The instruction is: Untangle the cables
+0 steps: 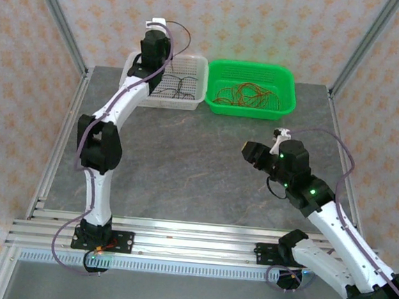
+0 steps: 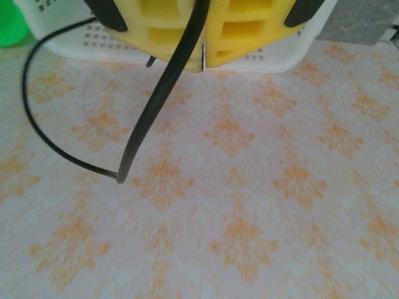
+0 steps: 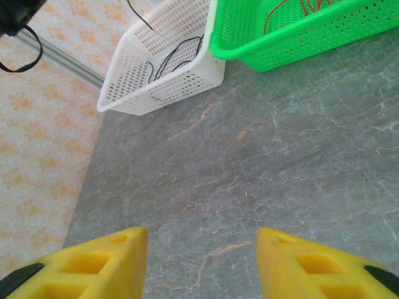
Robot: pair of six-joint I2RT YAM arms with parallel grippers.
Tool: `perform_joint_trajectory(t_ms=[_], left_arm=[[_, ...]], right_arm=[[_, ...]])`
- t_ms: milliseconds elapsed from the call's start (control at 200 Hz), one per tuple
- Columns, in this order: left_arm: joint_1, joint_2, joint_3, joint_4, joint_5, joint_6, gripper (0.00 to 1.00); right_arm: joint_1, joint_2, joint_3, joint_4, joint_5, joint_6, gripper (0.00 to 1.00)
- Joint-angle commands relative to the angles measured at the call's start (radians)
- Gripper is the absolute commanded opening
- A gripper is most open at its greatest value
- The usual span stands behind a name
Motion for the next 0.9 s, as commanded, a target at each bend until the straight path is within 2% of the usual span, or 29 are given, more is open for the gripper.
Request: perform_joint_trajectory(t_ms=[0,180,420,576,676,771,896], left_arm=[[0.021,0.046,0.027,-0.026,0.006,-0.024,0.00],[0.033,0.091,-0.083,0.005,0.002,-0.065,0.00],[0.071,0.129,-0.135,-0.067,0.083,-0.191,0.00],[0.075,0.129,-0.106,-0.149,0.154,-0.240,0.32],[0.077,0.135,-0.044,-0.242,0.211,-0.268,0.48],[0.077,0.135,0.024,-0.345,0.243,-0.290,0.56],[0.077,0.074,0.035,-0.411,0.265,-0.310,0.58]], right_arm=[[-0.004,-0.014,-0.021,-0.003,0.032,0.018,0.48],[-0.004,-0.002,-0.034,0.012,0.027,0.020,0.48],[-0.004,0.009,-0.022,0.000,0.027,0.001,0.48],[-0.004,0.013,-0.024,0.001,0.027,-0.004,0.48],[-0.004,0.013,-0.031,0.007,0.025,-0.003,0.48],[-0.004,0.010,-0.034,0.002,0.025,-0.005,0.48],[-0.004,0.012,-0.023,-0.028,0.062,-0.020,0.48]])
